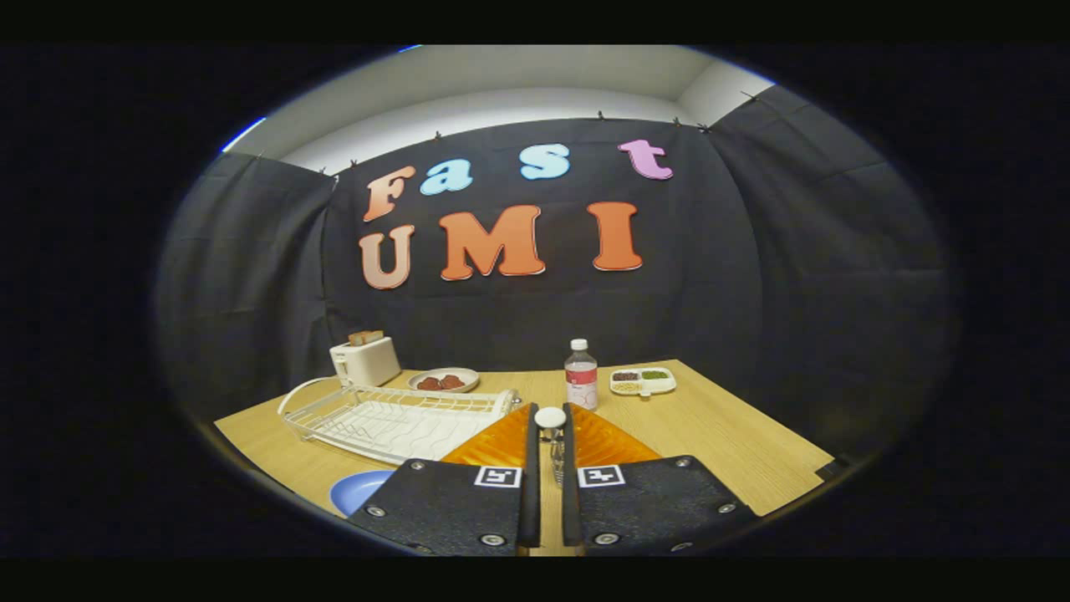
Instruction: Take the plate from the dish rack, then take the spoon from the basket and place it into the plate.
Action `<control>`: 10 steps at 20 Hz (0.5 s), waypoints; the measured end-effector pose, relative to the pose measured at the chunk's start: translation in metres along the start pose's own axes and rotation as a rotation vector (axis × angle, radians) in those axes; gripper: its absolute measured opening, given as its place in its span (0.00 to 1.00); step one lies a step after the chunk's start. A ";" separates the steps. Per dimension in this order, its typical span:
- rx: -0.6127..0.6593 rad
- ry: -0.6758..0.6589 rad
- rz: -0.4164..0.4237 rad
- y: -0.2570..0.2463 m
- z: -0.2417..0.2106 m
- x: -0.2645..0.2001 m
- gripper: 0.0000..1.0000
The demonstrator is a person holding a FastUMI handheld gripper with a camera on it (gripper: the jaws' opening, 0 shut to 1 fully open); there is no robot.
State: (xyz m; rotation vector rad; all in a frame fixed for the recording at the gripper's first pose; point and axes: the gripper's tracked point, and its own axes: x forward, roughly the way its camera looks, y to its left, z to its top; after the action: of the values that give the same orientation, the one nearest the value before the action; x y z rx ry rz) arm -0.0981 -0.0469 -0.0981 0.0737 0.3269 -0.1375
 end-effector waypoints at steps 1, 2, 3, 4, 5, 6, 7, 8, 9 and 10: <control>0.009 -0.003 0.027 0.005 0.003 -0.005 0.10; 0.016 -0.003 0.055 0.011 0.004 -0.009 0.10; 0.025 -0.005 0.081 0.016 0.005 -0.012 0.10; 0.030 -0.006 0.109 0.022 0.006 -0.016 0.10; 0.032 -0.020 0.131 0.027 0.008 -0.018 0.10; 0.028 -0.028 0.154 0.030 0.009 -0.020 0.10; 0.020 -0.031 0.181 0.037 0.007 -0.023 0.10; 0.011 -0.036 0.212 0.044 0.006 -0.026 0.10; 0.005 -0.039 0.250 0.054 0.004 -0.029 0.10; 0.006 -0.035 0.288 0.064 0.000 -0.033 0.10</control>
State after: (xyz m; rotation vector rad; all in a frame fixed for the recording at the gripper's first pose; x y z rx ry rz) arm -0.1201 0.0204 -0.0843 0.1234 0.2780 0.1449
